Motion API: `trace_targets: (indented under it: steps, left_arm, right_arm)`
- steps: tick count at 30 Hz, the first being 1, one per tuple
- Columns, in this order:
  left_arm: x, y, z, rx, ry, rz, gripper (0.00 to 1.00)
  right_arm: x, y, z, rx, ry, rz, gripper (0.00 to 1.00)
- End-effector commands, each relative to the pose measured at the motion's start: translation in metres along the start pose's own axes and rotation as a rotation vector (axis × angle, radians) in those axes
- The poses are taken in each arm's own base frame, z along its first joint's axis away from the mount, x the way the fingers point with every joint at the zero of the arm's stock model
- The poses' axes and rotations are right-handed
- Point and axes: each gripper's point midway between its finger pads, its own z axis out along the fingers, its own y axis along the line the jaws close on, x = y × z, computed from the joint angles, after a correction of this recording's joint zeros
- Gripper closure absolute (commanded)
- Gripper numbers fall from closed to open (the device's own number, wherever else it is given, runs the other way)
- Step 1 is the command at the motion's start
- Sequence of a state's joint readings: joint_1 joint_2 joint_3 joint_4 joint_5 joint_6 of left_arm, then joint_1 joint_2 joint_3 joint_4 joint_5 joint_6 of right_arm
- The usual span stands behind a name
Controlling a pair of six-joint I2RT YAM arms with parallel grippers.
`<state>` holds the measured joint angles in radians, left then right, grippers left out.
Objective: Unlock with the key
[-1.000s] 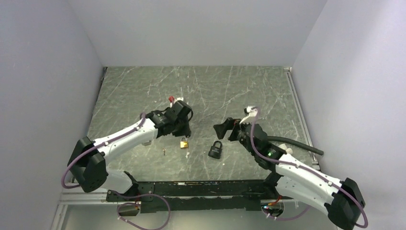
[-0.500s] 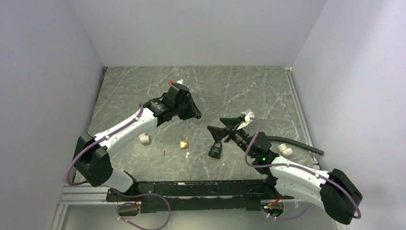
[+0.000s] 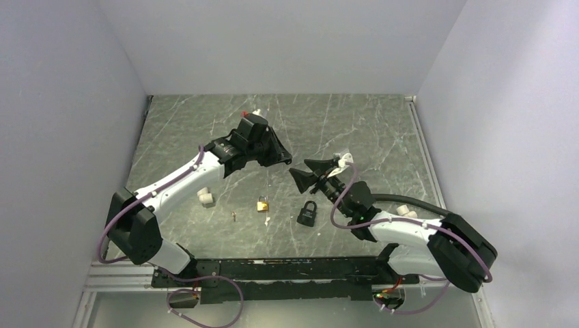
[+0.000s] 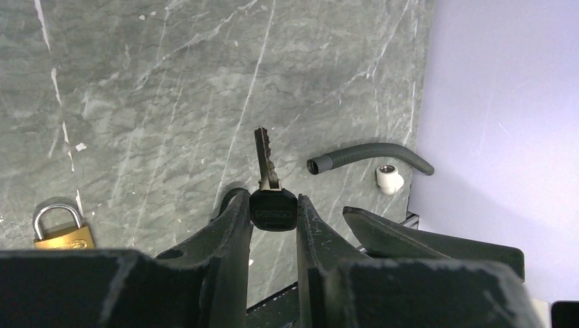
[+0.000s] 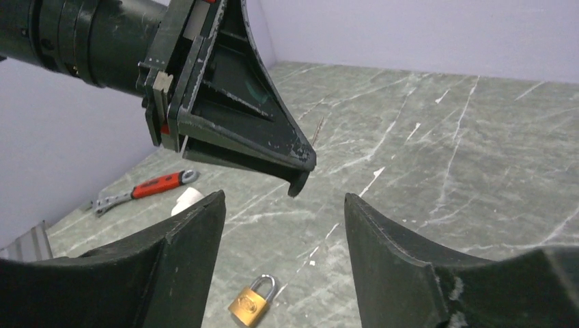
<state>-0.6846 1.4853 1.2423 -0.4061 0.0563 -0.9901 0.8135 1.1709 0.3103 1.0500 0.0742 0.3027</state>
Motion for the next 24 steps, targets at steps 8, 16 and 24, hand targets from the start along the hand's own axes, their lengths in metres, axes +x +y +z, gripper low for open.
trace_targets:
  steps: [8,16,24]
  left_arm:
    - [-0.014,-0.034,-0.015,0.140,-0.027,-0.053,0.90]
    - [-0.015,-0.040,-0.021,0.181,-0.032,-0.075,0.90]
    - [-0.015,-0.043,-0.028,0.204,-0.032,-0.089,0.90]
  right_arm:
    - [-0.037,0.014,0.034,-0.027,-0.136,0.022,0.42]
    - [-0.032,0.009,0.038,0.015,-0.135,0.005,0.44]
    - [-0.041,-0.005,0.040,0.090,-0.187,-0.022,0.55]
